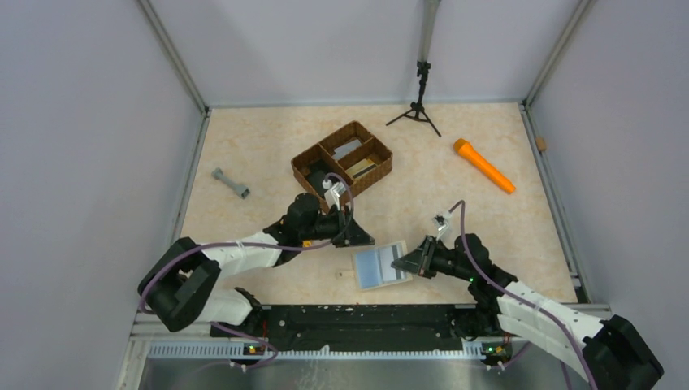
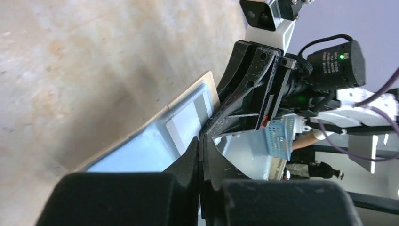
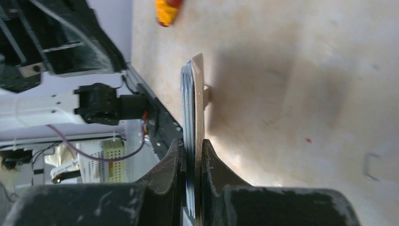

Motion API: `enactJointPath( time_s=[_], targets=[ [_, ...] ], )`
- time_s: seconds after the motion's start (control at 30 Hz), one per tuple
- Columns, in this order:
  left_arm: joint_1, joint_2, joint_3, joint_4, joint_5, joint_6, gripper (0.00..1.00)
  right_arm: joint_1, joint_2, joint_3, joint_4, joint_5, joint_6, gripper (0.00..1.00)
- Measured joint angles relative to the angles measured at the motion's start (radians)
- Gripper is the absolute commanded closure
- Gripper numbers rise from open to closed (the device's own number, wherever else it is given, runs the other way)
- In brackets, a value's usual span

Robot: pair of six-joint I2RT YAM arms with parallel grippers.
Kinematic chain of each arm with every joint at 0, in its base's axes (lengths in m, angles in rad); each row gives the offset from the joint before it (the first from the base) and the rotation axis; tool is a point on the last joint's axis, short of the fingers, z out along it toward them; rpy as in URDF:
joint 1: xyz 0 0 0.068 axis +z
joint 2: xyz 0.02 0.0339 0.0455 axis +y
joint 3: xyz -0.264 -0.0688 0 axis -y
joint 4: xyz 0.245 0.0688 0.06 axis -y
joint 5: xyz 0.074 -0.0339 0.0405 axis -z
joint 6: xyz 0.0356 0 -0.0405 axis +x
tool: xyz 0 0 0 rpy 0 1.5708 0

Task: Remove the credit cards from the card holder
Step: Remove the credit card from the card holder.

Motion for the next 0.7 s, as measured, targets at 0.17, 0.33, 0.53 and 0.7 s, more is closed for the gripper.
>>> enactJointPath(
  time_s=[0.17,0.33,0.53,0.7],
  targets=[
    [-0.005,0.031,-0.008,-0.064,-0.043,0.04,0.97,0.0,0.053,-0.043,-0.018,0.065,0.015,1.0],
    [-0.075,0.093,-0.013,-0.072,-0.098,0.042,0.89,0.0,0.063,-0.043,-0.003,0.129,0.018,0.89],
    [-0.15,0.192,0.0,-0.075,-0.138,0.029,0.82,0.0,0.061,-0.043,-0.043,0.158,0.0,0.84],
    [-0.167,0.27,0.027,-0.052,-0.146,0.003,0.75,0.0,0.049,-0.043,-0.109,0.168,-0.029,0.77]
  ],
)
